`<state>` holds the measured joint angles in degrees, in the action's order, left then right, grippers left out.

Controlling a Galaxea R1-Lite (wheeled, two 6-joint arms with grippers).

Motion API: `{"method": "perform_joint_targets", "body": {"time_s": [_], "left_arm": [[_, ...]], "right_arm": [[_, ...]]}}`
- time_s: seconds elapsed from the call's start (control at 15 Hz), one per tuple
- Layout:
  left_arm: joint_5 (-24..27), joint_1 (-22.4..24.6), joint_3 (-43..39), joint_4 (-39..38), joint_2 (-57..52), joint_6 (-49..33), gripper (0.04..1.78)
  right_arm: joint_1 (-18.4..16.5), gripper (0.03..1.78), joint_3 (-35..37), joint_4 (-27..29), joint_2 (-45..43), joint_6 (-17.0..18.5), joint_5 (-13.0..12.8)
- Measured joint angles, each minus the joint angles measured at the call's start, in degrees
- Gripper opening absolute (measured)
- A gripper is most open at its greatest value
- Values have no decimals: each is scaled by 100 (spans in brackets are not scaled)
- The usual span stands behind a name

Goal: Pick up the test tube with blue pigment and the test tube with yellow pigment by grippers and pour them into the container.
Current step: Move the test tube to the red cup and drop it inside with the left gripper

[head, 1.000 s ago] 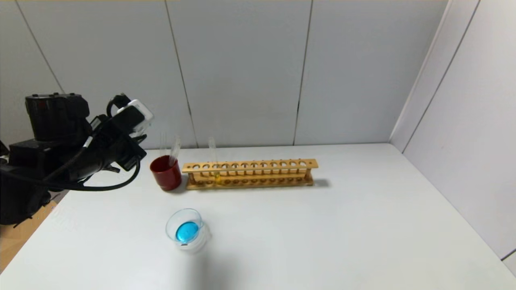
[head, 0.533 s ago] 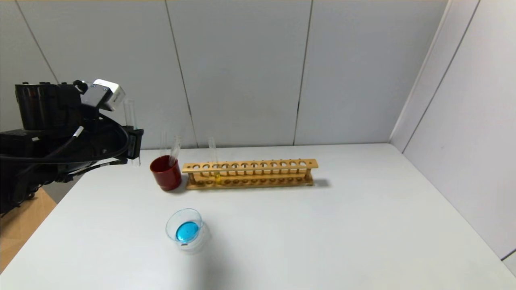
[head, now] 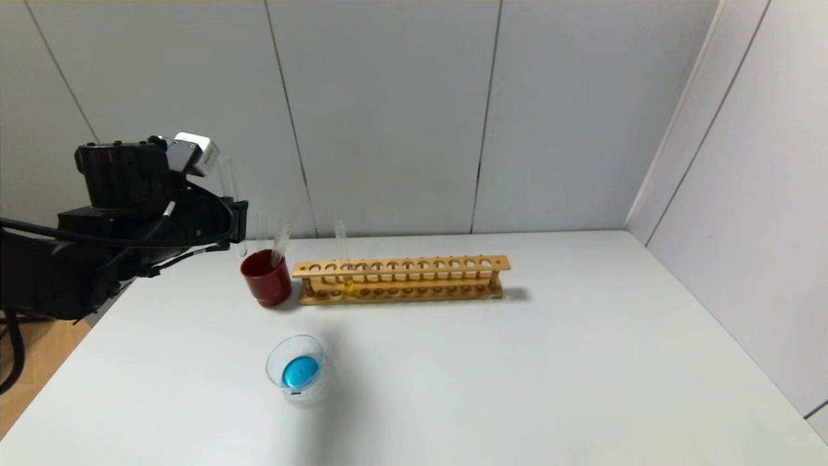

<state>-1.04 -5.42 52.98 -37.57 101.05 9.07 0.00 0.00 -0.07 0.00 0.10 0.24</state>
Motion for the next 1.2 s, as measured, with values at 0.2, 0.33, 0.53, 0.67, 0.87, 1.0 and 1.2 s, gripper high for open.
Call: {"method": "perform_joint_targets", "body": {"time_s": [0.2, 0.33, 0.53, 0.67, 0.87, 1.0, 1.2], "left_arm": [[22, 77, 230, -305, 532, -180, 31], [33, 122, 402, -327, 791, -404, 31], [73, 174, 528, -413, 1042, -580, 31], [88, 195, 539, -600, 1169, -655, 31], [85, 258, 433, -851, 1314, -703, 31], [88, 304, 316, -920, 1367, -767, 31], [88, 343, 167, -1072, 1432, -896, 31]], "right_arm": [[0, 175, 0, 0, 0, 0, 0], [0, 175, 0, 0, 0, 0, 0], [0, 175, 0, 0, 0, -2, -2], [0, 175, 0, 0, 0, -2, -2], [0, 175, 0, 0, 0, 0, 0], [0, 175, 0, 0, 0, 0, -2], [0, 175, 0, 0, 0, 0, 0]]}}
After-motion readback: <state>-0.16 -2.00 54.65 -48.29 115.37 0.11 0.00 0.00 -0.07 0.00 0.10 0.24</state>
